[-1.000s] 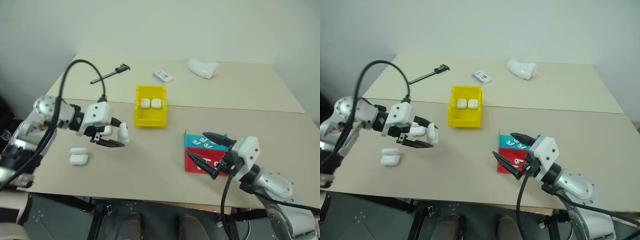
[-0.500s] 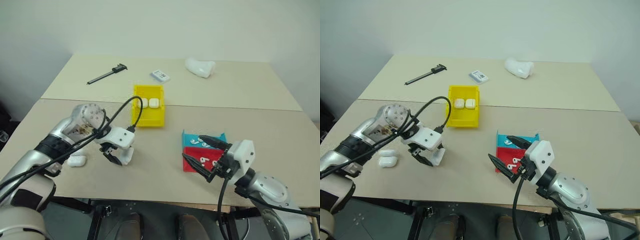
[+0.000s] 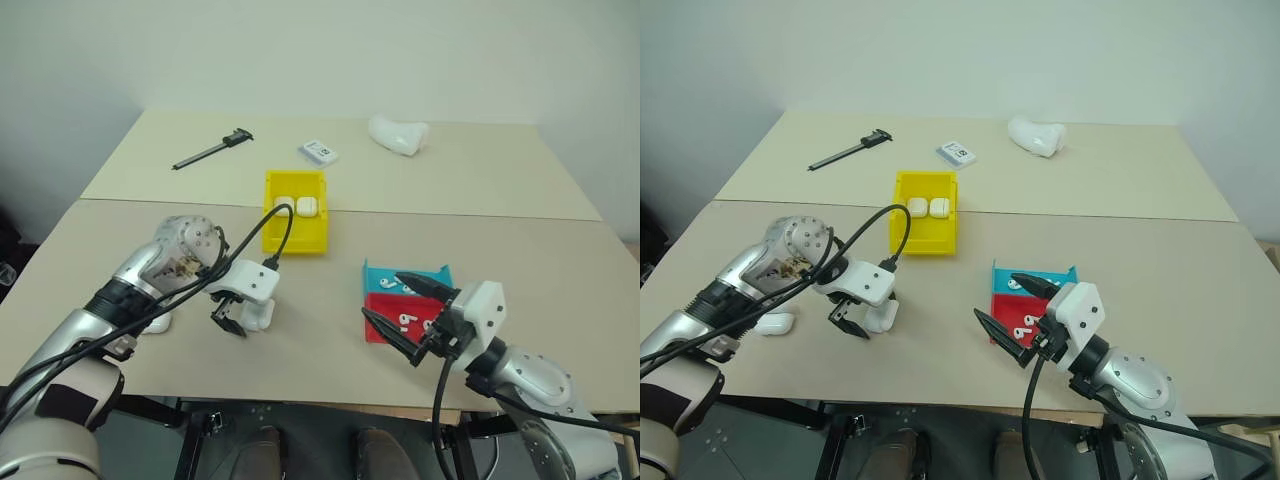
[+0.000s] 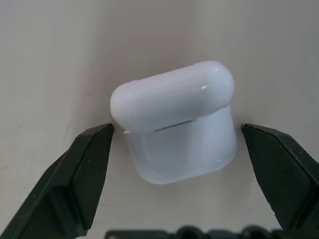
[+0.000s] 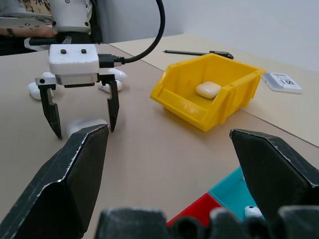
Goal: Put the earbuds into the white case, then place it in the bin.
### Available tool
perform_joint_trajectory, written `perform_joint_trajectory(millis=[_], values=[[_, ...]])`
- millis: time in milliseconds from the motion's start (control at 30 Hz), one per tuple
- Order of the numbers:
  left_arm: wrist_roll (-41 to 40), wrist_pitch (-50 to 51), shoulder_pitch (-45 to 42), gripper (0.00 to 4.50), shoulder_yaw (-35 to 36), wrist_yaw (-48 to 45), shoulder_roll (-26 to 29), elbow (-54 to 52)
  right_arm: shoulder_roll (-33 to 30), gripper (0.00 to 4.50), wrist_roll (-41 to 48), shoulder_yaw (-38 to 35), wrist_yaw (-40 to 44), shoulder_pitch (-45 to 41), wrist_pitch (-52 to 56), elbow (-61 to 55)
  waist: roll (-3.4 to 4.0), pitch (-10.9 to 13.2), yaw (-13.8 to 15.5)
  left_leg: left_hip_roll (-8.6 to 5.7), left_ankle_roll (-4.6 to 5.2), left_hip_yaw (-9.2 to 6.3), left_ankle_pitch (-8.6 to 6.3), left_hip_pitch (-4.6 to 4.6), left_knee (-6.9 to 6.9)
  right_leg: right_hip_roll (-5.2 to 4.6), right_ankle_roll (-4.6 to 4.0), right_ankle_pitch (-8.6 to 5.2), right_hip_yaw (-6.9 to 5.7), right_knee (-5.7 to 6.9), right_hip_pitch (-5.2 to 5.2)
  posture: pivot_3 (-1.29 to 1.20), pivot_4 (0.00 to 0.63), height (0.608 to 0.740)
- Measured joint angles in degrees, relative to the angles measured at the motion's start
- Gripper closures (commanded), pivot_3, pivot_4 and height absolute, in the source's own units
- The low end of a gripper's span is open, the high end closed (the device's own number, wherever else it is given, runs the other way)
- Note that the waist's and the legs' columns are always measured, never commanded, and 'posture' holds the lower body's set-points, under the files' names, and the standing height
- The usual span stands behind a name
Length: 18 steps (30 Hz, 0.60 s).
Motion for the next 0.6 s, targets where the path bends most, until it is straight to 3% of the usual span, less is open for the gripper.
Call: perform_joint_trajectory(millis=[233, 600], values=[[3.3, 12.2, -0.6, 0.01, 0.0, -0.4, -0.9, -3.5, 0.4, 0.0, -0.5, 0.5, 0.1, -0.4, 0.0, 0.3, 0.0, 0.0, -0.5, 0.0, 0.0, -0.07, 0.0, 0.02, 0.01, 0.01, 0.0, 0.0, 0.02, 0.04, 0.0, 0.0, 0.15, 0.74], [3.9, 16.2, 1.1, 0.01, -0.1, -0.5, 0.5, -8.1, 0.7, 0.0, -1.5, 0.5, 1.5, 0.0, -2.2, 3.0, 0.0, 0.0, -0.5, 0.0, 0.0, -0.1, 0.0, 0.05, 0.01, 0.01, 0.0, 0.0, 0.05, 0.07, 0.0, 0.0, 0.15, 0.74]])
